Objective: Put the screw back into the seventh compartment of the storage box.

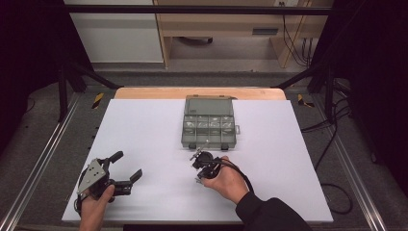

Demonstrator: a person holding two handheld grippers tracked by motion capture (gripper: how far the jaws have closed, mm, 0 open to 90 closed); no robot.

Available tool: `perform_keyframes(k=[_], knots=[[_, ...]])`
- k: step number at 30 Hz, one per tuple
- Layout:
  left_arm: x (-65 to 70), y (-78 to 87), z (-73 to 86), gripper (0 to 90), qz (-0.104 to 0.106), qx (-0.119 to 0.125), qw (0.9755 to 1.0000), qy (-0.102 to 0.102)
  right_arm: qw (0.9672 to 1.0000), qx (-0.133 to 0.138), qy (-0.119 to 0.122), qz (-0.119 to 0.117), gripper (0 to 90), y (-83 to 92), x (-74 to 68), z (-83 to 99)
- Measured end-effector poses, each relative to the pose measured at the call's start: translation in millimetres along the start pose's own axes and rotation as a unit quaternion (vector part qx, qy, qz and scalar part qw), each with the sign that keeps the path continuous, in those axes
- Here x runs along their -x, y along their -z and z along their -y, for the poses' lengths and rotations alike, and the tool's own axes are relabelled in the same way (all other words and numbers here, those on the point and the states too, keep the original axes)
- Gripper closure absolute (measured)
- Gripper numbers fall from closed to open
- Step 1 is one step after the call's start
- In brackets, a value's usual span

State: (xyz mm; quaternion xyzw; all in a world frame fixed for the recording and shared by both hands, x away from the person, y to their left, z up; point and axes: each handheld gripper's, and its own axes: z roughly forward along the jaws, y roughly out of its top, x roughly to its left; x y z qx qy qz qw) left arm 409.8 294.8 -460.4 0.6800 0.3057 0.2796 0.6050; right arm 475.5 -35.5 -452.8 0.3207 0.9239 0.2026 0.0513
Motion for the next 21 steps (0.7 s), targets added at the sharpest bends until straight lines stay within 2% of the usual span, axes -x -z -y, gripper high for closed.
perform_keyframes(k=[13, 17, 21], knots=[[0.5, -0.3, -0.3, 2.5, 0.008, 0.003, 1.0, 0.001, 0.9999, 0.014, -0.003, -0.002, 87.7, 9.8, 5.5, 4.2], [0.9, -0.6, -0.3, 2.5, 0.012, 0.005, 0.9999, 0.001, 0.9997, 0.024, -0.004, 0.003, 87.7, 16.6, 11.0, 7.6], [1.5, -0.8, -0.4, 2.4, 0.017, 0.007, 0.9998, -0.003, 0.9993, 0.034, -0.016, 0.008, 87.7, 25.3, 18.3, 11.8]])
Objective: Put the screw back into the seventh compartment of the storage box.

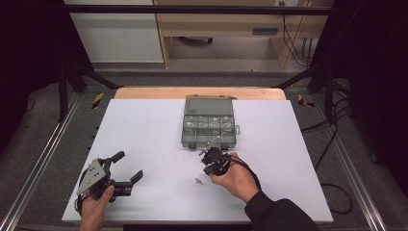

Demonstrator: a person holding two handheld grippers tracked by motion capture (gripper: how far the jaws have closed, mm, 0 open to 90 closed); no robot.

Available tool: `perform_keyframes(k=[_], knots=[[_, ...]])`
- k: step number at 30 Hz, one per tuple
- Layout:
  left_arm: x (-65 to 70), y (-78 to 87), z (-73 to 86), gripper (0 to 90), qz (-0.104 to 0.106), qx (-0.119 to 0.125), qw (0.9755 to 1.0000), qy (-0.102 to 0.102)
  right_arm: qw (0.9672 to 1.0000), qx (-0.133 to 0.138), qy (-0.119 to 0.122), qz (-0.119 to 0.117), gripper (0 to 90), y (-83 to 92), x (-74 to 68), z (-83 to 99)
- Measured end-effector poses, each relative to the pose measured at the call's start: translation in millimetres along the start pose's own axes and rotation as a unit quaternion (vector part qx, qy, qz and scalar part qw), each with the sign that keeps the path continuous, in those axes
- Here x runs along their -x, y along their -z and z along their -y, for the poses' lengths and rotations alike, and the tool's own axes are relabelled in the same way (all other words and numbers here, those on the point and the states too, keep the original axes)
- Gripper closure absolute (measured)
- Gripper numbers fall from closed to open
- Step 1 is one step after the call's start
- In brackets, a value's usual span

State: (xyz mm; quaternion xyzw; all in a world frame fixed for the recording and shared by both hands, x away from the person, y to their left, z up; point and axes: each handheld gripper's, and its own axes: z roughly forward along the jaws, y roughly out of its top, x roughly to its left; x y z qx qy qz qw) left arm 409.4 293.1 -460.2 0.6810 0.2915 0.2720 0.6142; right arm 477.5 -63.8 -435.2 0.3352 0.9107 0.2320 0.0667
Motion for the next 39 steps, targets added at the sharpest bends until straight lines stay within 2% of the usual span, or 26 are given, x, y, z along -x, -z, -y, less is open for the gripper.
perform_keyframes(k=[3, 4, 6, 13, 18, 28, 33, 35, 38, 39], knots=[[0.4, -0.5, 0.2, 2.4, 0.002, 0.001, 1.0, 0.0, 1.0, 0.007, -0.005, 0.004, 87.7, 3.6, 5.2, 1.7], [0.5, -0.7, 0.2, 2.4, 0.002, 0.002, 1.0, 0.001, 0.9999, 0.007, -0.014, 0.002, 87.7, 5.0, 5.4, 1.8], [0.6, -0.5, 0.0, 2.4, 0.004, 0.002, 1.0, -0.002, 0.9999, 0.01, -0.009, 0.006, 87.7, 6.7, 9.0, 3.0], [1.3, -1.3, 0.1, 2.1, 0.009, 0.0, 1.0, -0.004, 0.9996, 0.015, -0.023, 0.006, 87.7, 12.6, 15.3, 2.8], [2.3, -2.3, 0.1, 2.1, 0.012, 0.001, 0.9999, -0.003, 0.9993, 0.027, -0.021, 0.012, 87.8, 17.3, 23.0, 1.7], [3.2, -3.3, 0.3, 2.1, 0.015, 0.002, 0.9999, -0.003, 0.9979, 0.042, -0.036, 0.032, 87.8, 36.1, 41.2, -9.3], [2.7, -3.1, 0.5, 2.1, 0.015, -0.002, 0.9999, -0.003, 0.9971, 0.044, -0.046, 0.042, 87.7, 39.8, 51.4, -17.3], [2.9, -2.7, 0.3, 2.1, 0.015, -0.001, 0.9999, -0.003, 0.9972, 0.043, -0.04, 0.047, 87.7, 39.9, 55.1, -18.5], [2.9, -2.3, 0.4, 2.1, 0.014, -0.002, 0.9999, -0.004, 0.9963, 0.044, -0.051, 0.053, 87.7, 40.5, 61.7, -23.4], [2.8, -2.0, 0.3, 2.1, 0.014, -0.001, 0.9999, -0.003, 0.9962, 0.045, -0.052, 0.053, 87.7, 40.2, 67.8, -26.8]])
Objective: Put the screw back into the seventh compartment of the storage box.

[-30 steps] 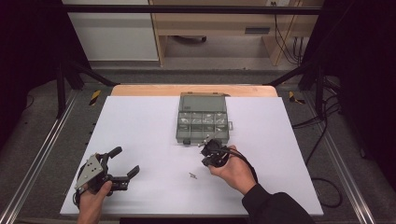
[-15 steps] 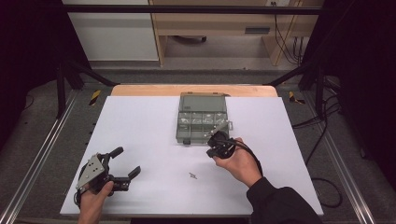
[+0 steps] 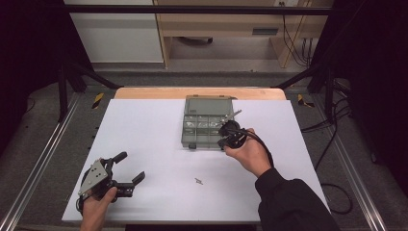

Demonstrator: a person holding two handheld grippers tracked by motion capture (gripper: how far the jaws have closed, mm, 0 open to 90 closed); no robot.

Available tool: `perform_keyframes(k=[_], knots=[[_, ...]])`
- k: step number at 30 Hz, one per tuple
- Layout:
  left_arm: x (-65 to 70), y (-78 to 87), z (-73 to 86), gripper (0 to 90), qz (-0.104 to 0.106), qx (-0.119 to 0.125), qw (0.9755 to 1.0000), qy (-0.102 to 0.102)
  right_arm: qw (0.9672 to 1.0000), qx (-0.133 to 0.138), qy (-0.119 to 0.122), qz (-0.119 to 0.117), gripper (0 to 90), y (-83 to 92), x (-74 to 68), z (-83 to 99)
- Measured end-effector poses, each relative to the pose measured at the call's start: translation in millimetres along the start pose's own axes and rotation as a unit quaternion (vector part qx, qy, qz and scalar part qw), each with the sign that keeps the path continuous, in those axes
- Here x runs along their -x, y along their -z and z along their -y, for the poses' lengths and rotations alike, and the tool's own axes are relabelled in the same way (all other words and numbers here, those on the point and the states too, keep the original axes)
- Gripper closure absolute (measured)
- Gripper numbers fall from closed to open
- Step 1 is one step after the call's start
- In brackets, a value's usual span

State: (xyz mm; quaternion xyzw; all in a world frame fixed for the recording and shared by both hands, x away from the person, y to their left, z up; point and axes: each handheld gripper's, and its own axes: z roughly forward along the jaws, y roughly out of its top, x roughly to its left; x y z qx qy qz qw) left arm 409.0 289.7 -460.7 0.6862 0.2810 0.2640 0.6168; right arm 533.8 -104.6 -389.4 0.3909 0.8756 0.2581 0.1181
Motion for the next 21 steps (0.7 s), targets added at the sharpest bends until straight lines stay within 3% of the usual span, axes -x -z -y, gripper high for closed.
perform_keyframes(k=[11, 21], knots=[[1.0, -1.6, 0.0, 2.1, 0.002, 0.0, 1.0, 0.0, 0.9996, 0.012, -0.011, 0.023, 87.7, -5.9, 20.1, -15.9], [0.7, -1.2, 0.3, 2.1, 0.001, 0.0, 1.0, -0.001, 0.9994, 0.012, -0.014, 0.029, 87.7, -13.5, 24.9, -22.1]])
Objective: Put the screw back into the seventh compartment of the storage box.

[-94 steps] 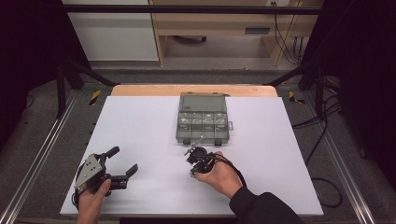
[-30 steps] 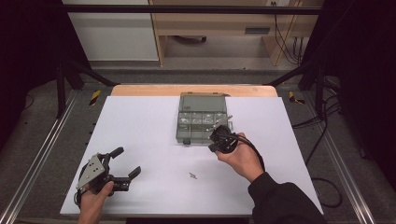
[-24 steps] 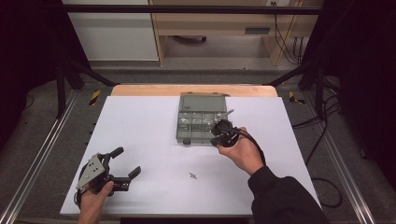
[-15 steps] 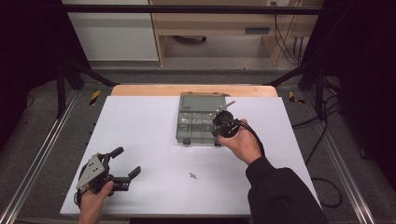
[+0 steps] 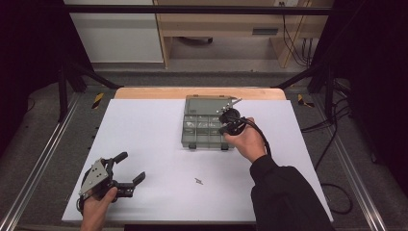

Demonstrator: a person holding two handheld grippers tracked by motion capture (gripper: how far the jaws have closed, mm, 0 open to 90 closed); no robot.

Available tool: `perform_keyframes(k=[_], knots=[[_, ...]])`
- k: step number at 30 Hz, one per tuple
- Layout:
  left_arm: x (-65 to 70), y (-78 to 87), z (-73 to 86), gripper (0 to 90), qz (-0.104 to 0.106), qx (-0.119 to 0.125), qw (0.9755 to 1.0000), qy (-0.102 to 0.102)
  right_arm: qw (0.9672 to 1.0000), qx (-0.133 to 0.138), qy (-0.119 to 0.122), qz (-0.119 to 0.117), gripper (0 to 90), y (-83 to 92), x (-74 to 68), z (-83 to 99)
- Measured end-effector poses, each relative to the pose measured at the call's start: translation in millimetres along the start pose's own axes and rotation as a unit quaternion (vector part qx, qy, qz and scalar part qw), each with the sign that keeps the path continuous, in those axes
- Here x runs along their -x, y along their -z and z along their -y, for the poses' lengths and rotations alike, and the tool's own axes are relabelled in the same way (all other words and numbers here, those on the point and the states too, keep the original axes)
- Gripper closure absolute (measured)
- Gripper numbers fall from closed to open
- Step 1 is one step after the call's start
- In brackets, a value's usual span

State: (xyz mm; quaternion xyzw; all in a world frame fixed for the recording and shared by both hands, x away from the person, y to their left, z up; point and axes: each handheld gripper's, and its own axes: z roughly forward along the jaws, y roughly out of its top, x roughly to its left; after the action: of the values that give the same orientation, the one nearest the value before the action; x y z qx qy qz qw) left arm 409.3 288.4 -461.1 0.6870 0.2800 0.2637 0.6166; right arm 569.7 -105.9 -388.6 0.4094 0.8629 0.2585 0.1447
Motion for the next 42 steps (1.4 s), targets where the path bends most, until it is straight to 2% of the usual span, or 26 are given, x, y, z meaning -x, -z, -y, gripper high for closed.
perform_keyframes(k=[2, 3, 4, 5, 6, 13, 18, 19, 20, 22, 26, 29, 30, 33, 34, 36, 39, 40, 42], knots=[[-0.1, -0.4, 0.1, 2.1, 0.0, 0.0, 1.0, 0.0, 1.0, -0.002, 0.002, -0.001, 87.7, -2.8, 0.0, -0.4], [-0.1, -0.6, 0.2, 2.0, 0.001, -0.001, 1.0, 0.0, 1.0, -0.007, -0.006, -0.002, 87.7, -4.6, -1.1, -1.3], [0.1, -0.8, 0.3, 2.0, 0.001, -0.002, 1.0, 0.0, 1.0, -0.002, 0.005, -0.001, 87.7, -7.0, 0.4, -1.1], [0.1, -0.7, 0.2, 2.0, 0.002, -0.003, 1.0, -0.002, 1.0, -0.002, 0.005, -0.001, 87.7, -7.0, 0.4, -1.1], [0.2, -0.7, 0.1, 2.1, 0.003, -0.003, 1.0, -0.003, 1.0, -0.007, -0.002, 0.0, 87.7, -7.6, -0.7, -2.0], [0.2, -0.8, 0.1, 2.1, 0.002, -0.001, 1.0, -0.001, 0.9999, -0.014, -0.001, -0.003, 87.7, -22.7, -0.5, -4.5], [0.1, -0.8, 0.1, 2.1, 0.003, -0.004, 1.0, -0.003, 0.9997, -0.021, -0.012, -0.008, 87.6, -27.0, -2.6, -6.0], [0.2, -0.9, 0.2, 2.1, 0.004, -0.004, 1.0, -0.004, 0.9998, -0.019, 0.0, -0.01, 87.6, -28.8, -0.5, -5.2], [0.2, -1.0, 0.2, 2.1, 0.004, -0.004, 1.0, -0.004, 0.9998, -0.019, 0.0, -0.01, 87.6, -28.8, -0.5, -5.2], [0.4, -1.2, 0.2, 2.1, 0.004, -0.004, 1.0, -0.004, 0.9997, -0.019, -0.011, -0.013, 81.1, -28.5, -2.4, -5.3], [0.2, -1.0, 0.2, 2.1, 0.004, -0.004, 1.0, -0.004, 0.9999, 0.004, -0.003, -0.015, 68.7, -23.7, -3.2, -5.6], [0.4, -1.2, 0.3, 2.1, 0.004, -0.005, 1.0, -0.005, 0.9999, 0.008, 0.0, -0.012, 63.9, -19.7, -4.8, -5.4], [0.5, -1.2, 0.3, 2.0, 0.004, -0.005, 1.0, -0.005, 0.9998, 0.015, 0.003, -0.013, 57.2, -16.2, -6.5, -5.3], [0.9, -1.6, 0.4, 2.1, 0.004, -0.002, 1.0, -0.003, 0.9997, 0.023, 0.008, -0.01, 48.2, -9.9, -8.1, -4.7], [0.8, -1.5, 0.4, 2.1, 0.005, -0.001, 1.0, -0.004, 0.9997, 0.023, 0.008, -0.01, 48.2, -9.9, -8.1, -4.7], [0.7, -1.2, 0.3, 2.1, 0.005, -0.002, 1.0, -0.006, 0.9989, 0.045, 0.011, 0.007, 33.3, -2.5, -8.8, -3.7], [1.0, -1.1, 0.3, 2.1, 0.005, -0.003, 1.0, -0.005, 0.9979, 0.063, 0.005, 0.015, 24.1, 6.3, -8.8, -2.5], [0.8, -1.1, 0.2, 2.1, 0.004, -0.003, 1.0, -0.006, 0.9975, 0.067, 0.011, 0.018, 21.6, 9.2, -8.6, -1.9], [0.7, -1.4, 0.4, 2.0, 0.004, -0.003, 1.0, -0.006, 0.9975, 0.068, 0.01, 0.018, 20.2, 11.8, -9.3, -1.1]])
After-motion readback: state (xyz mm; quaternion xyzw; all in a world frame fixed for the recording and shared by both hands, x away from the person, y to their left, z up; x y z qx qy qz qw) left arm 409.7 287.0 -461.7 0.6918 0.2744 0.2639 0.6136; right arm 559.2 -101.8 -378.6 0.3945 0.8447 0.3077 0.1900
